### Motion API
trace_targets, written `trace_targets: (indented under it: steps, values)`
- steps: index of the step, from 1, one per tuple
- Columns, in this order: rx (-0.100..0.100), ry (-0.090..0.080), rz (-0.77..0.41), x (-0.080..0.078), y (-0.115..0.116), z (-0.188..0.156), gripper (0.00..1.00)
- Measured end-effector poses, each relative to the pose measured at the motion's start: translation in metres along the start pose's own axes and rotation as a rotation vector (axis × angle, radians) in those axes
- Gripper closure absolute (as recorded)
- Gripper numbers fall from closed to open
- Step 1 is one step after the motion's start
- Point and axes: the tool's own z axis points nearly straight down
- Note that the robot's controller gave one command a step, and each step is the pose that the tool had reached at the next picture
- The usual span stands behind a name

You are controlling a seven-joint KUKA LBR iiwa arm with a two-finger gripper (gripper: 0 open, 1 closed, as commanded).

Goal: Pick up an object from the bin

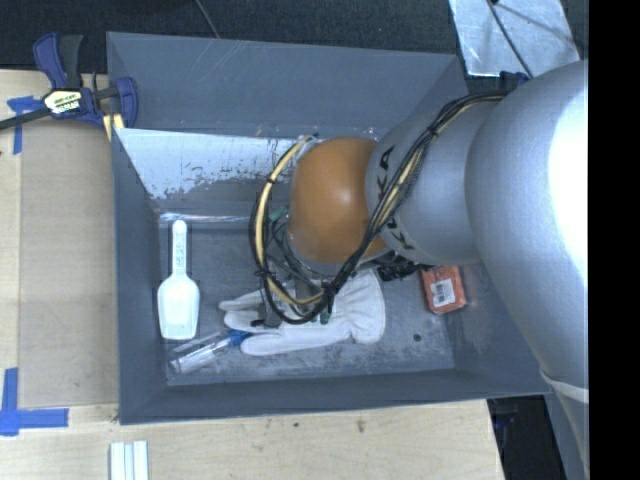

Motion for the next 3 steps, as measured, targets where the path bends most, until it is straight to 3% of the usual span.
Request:
trace_targets:
  steps: [1,2,3]
  values:
    - [-0.004,-0.014,0.069,0.001,0.041,-0.032,1.0]
    - [0.002,0.014,0.079,0.001,0.045,-0.023,1.0]
    - [0.0,-0.01,0.093,-0.015,0.067,-0.048,1.0]
